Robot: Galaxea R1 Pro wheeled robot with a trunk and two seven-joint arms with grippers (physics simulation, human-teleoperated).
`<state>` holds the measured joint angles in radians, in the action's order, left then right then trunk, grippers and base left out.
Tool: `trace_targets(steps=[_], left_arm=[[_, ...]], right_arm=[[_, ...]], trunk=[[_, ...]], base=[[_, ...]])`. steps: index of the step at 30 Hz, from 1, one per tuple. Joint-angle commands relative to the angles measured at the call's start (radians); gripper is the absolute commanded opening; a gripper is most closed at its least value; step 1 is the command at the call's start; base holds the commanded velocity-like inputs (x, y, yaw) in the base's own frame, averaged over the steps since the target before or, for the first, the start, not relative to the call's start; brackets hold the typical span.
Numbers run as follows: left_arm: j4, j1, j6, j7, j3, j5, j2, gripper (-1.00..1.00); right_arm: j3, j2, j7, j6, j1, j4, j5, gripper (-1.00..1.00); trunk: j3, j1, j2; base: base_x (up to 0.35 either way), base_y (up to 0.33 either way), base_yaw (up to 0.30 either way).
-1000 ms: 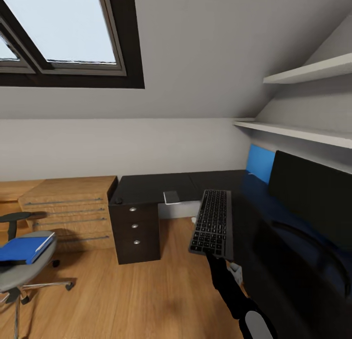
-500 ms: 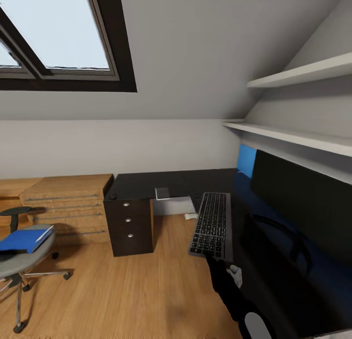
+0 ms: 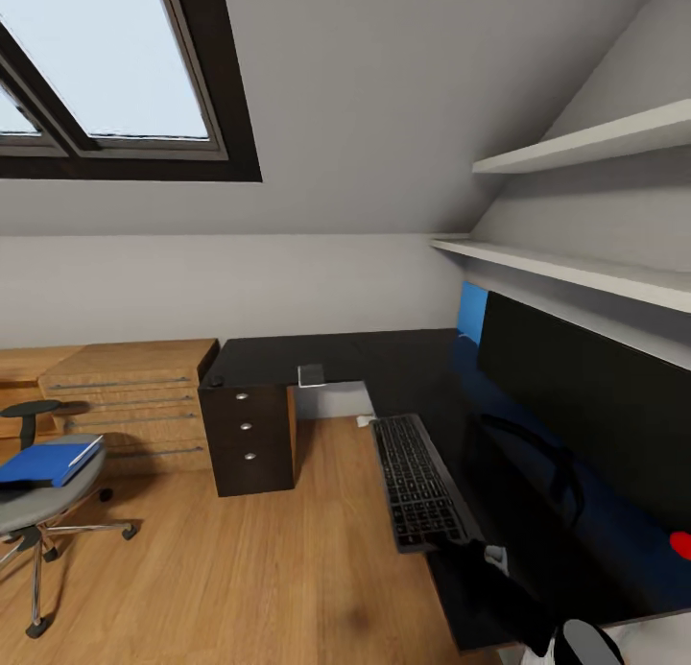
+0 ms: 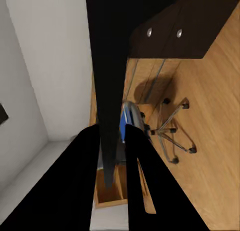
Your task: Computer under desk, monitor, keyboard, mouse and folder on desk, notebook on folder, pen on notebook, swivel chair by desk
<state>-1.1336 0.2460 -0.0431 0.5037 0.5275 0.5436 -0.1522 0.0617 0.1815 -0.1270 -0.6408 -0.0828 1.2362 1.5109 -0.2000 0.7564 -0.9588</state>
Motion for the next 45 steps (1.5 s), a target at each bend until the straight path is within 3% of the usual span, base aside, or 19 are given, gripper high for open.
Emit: trace_targets(steps=[1,6,14,21,45], left_arm=[[-0.002,-0.001,-0.004,0.006,0.003,0.01,-0.001,1.0],[-0.002,-0.001,-0.008,0.006,0.003,0.01,-0.001,1.0],[0.005,-0.001,-0.085,0.004,0.002,0.013,-0.001,1.0],[0.008,-0.001,-0.093,0.004,0.002,0.013,-0.001,1.0],[0.009,-0.001,-0.094,0.004,0.002,0.013,-0.003,1.0]], right_arm=[[0.001,0.008,-0.022,-0.005,-0.003,-0.005,0.002,-1.0],[0.0,0.04,-0.067,-0.074,-0.014,-0.013,0.009,-1.0],[-0.003,0.082,-0.189,-0.13,-0.026,-0.055,0.011,-1.0],[-0.003,0.087,-0.203,-0.18,-0.046,-0.086,0.011,-1.0],[-0.004,0.085,-0.206,-0.184,-0.064,-0.145,0.011,-1.0]], trunk=[[-0.001,0.0,-0.001],[-0.001,0.0,-0.001],[-0.001,0.0,-0.001],[-0.001,0.0,-0.001],[-0.001,0.0,-0.001]], base=[[0.0,0.0,0.0],[0.001,-0.001,0.0],[0.163,-0.143,0.0],[0.185,-0.18,0.0],[0.016,-0.228,0.0]])
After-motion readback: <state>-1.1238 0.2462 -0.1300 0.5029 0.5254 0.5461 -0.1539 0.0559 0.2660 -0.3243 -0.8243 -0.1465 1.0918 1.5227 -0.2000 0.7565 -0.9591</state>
